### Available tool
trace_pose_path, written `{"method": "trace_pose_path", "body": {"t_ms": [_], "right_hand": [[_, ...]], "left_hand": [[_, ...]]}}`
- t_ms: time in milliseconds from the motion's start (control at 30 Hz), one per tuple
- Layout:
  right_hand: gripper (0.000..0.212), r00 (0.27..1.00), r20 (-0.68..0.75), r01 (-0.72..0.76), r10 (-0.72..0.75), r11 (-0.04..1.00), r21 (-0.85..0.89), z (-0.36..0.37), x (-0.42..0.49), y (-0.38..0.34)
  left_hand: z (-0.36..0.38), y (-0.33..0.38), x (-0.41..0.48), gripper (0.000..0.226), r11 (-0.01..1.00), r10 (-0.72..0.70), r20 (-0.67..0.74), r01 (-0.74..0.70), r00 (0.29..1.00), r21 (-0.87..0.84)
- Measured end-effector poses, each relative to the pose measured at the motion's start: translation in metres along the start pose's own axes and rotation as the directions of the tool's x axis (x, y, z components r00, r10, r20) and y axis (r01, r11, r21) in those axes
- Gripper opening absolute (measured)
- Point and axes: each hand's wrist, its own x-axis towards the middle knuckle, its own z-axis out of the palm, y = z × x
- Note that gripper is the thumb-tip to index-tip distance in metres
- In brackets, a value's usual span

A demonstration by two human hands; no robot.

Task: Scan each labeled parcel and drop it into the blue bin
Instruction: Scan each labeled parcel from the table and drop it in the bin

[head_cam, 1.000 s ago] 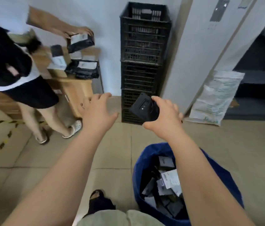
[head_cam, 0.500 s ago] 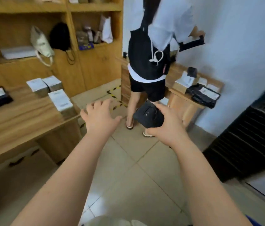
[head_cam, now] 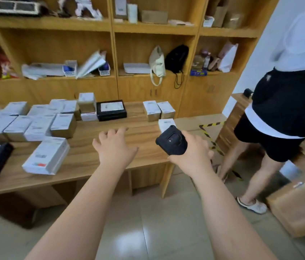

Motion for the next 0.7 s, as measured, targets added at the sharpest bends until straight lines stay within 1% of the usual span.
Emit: {"method": "trace_pose_path", "body": {"t_ms": [100,200,367,533,600,700], "right_hand": [[0.055,0.997,0.059,0.053,-0.053,0.999,-0.008,0.024,0.03,-0.035],[0.054,0.987,0.116,0.11,-0.109,0.994,0.004,0.051,0.058,-0.063],[0.066,0.967,0.175,0.182,-0.184,0.983,0.025,0.086,0.11,-0.084],[0.078,0.952,0.229,0.2,-0.204,0.979,0.038,0.117,0.183,-0.09],[0.079,0.941,0.257,0.212,-0.218,0.976,0.053,0.13,0.217,-0.093],[0.075,0.918,0.292,0.257,-0.268,0.963,0.077,0.146,0.27,-0.098]], "left_hand": [[-0.005,-0.032,0.029,0.072,0.996,-0.073,-0.065,0.076,0.995,0.049],[-0.007,-0.056,0.052,0.071,0.985,-0.152,-0.078,0.158,0.985,0.071],[0.005,-0.078,0.092,0.072,0.97,-0.226,-0.057,0.23,0.972,0.072],[0.027,-0.08,0.151,0.071,0.955,-0.282,-0.009,0.282,0.959,0.094],[0.038,-0.078,0.18,0.072,0.945,-0.314,0.004,0.312,0.949,0.098],[0.055,-0.073,0.224,0.071,0.926,-0.369,0.013,0.366,0.929,0.096]]}}
